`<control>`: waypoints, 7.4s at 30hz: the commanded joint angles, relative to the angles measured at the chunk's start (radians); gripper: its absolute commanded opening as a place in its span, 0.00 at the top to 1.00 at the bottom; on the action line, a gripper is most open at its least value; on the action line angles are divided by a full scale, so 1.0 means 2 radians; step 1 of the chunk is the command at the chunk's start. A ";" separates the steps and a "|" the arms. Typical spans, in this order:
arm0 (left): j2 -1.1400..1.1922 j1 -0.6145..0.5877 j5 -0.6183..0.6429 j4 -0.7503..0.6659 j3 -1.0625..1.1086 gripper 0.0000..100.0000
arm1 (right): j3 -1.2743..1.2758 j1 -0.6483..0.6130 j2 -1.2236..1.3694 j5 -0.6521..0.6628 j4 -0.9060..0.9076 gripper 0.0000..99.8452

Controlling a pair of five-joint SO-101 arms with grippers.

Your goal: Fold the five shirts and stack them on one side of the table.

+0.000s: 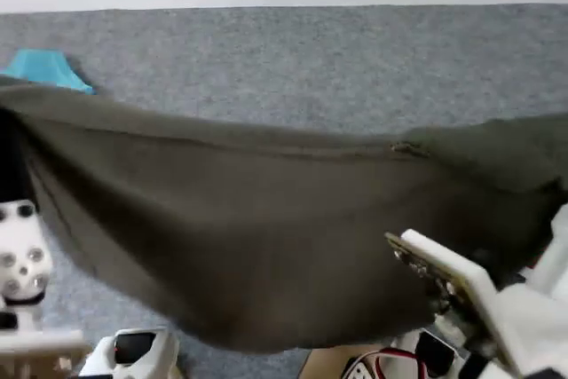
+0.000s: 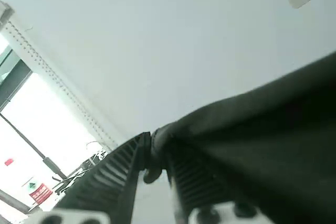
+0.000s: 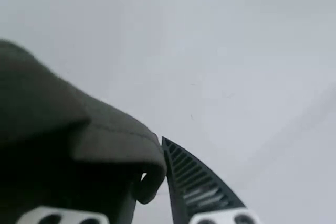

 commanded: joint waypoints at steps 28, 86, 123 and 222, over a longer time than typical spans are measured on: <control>0.217 -0.077 -0.011 -0.362 0.537 1.00 | 0.472 -0.159 0.165 0.005 -0.264 0.99; 0.317 -0.084 0.031 -0.234 0.692 1.00 | -0.304 -0.572 0.922 -0.255 0.109 0.81; 0.318 -0.082 0.049 -0.250 0.692 1.00 | -0.301 -0.592 0.903 -0.318 0.056 0.81; 0.318 -0.031 0.064 -0.206 0.639 1.00 | -0.302 -0.442 1.008 -0.247 0.085 0.82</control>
